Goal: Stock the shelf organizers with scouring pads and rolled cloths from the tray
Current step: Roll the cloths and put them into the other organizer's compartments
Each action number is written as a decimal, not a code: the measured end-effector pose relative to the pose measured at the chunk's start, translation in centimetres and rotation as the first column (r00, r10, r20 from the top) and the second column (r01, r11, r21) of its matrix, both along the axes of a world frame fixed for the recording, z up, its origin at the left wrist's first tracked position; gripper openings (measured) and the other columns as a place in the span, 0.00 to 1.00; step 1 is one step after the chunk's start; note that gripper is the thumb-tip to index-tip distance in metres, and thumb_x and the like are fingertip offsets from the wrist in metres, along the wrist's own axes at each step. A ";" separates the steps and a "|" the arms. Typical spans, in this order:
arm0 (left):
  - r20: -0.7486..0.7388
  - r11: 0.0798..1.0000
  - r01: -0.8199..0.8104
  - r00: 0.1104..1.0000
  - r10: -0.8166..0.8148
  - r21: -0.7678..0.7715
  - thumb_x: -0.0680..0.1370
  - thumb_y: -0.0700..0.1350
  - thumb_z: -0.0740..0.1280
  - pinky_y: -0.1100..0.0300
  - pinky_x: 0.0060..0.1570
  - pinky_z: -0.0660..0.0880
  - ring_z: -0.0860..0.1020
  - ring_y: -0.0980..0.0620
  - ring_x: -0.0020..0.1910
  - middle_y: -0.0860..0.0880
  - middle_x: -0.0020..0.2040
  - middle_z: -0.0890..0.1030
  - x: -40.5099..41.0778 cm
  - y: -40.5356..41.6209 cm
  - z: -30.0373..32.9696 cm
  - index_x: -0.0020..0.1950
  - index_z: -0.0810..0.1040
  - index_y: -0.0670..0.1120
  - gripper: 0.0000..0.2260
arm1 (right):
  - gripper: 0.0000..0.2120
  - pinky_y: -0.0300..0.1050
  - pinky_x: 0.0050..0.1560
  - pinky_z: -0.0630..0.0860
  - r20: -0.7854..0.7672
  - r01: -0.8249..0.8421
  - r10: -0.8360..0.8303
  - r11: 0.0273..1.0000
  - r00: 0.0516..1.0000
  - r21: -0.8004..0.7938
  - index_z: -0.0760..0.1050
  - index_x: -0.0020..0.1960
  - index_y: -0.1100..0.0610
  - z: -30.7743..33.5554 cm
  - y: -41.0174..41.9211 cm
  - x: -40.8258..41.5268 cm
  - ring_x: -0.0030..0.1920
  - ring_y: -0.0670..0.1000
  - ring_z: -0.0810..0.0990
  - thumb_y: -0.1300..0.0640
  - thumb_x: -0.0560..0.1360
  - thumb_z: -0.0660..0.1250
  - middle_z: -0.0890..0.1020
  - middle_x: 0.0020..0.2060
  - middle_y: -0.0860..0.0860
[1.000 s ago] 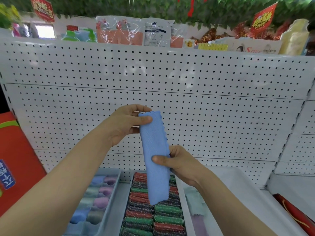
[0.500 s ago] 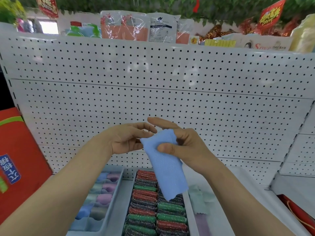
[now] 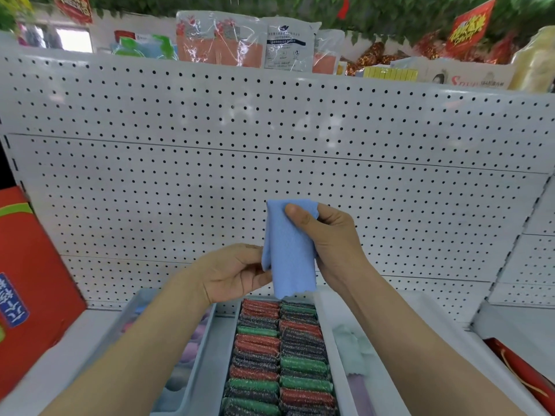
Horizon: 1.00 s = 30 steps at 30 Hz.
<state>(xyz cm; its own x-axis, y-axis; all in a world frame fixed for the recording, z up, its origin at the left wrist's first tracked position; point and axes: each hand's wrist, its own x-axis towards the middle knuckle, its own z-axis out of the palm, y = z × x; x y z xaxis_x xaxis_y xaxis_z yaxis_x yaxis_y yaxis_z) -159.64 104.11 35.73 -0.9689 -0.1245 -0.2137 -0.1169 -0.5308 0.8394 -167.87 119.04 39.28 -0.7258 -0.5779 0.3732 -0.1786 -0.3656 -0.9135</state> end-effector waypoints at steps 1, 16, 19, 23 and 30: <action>-0.017 0.999 -0.014 1.000 0.014 -0.034 0.76 0.42 0.67 0.55 0.45 0.83 0.84 0.44 0.50 0.36 0.57 0.82 0.1 0.0 -0.3 0.60 0.77 0.32 0.17 | 0.07 0.47 0.41 0.79 0.011 0.024 -0.024 1.000 1.000 0.009 0.83 0.41 0.57 -0.2 -0.3 0.0 0.37 0.51 0.82 0.54 0.67 0.76 0.85 0.37 0.52; -0.289 0.666 -0.429 0.903 0.317 -0.611 0.77 0.41 0.70 0.59 0.39 0.81 0.85 0.47 0.42 0.41 0.46 0.85 3.2 -1.7 -1.0 0.52 0.79 0.39 0.06 | 0.21 0.55 0.50 0.83 0.145 -0.111 0.065 0.938 0.987 0.330 0.75 0.65 0.54 -1.7 -2.6 1.3 0.51 0.58 0.85 0.53 0.73 0.73 0.84 0.54 0.56; -0.265 0.686 -0.427 0.904 0.335 -0.590 0.79 0.41 0.68 0.57 0.35 0.81 0.85 0.48 0.38 0.41 0.44 0.85 3.8 -2.7 -1.4 0.51 0.78 0.39 0.06 | 0.27 0.53 0.48 0.83 0.145 -0.160 0.108 0.895 0.983 0.417 0.69 0.68 0.49 -2.5 -2.6 1.8 0.49 0.58 0.86 0.57 0.73 0.75 0.85 0.52 0.60; -0.253 0.655 -0.441 0.896 0.366 -0.614 0.78 0.46 0.70 0.54 0.33 0.81 0.84 0.47 0.35 0.41 0.42 0.85 4.3 -3.4 -1.4 0.56 0.74 0.43 0.11 | 0.31 0.51 0.46 0.82 0.056 -0.163 0.153 0.906 0.987 0.390 0.70 0.68 0.42 -2.8 -3.2 2.9 0.49 0.60 0.85 0.64 0.73 0.74 0.84 0.50 0.63; -0.321 0.611 -0.474 0.880 0.350 -0.634 0.77 0.47 0.71 0.59 0.30 0.76 0.80 0.49 0.30 0.41 0.36 0.84 5.7 -5.1 -1.3 0.71 0.66 0.56 0.25 | 0.38 0.52 0.48 0.82 -0.161 -0.063 0.128 0.932 0.979 0.356 0.67 0.71 0.38 -3.2 -4.5 4.1 0.45 0.59 0.85 0.68 0.72 0.74 0.85 0.42 0.61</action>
<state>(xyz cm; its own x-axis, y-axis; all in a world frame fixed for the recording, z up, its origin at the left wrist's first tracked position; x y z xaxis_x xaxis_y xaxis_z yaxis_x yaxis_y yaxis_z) -153.89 98.99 34.39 -0.7883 -0.5667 0.2398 0.1275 0.2307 0.9646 -163.73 114.56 36.04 -0.6007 -0.7577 0.2550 -0.3307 -0.0548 -0.9421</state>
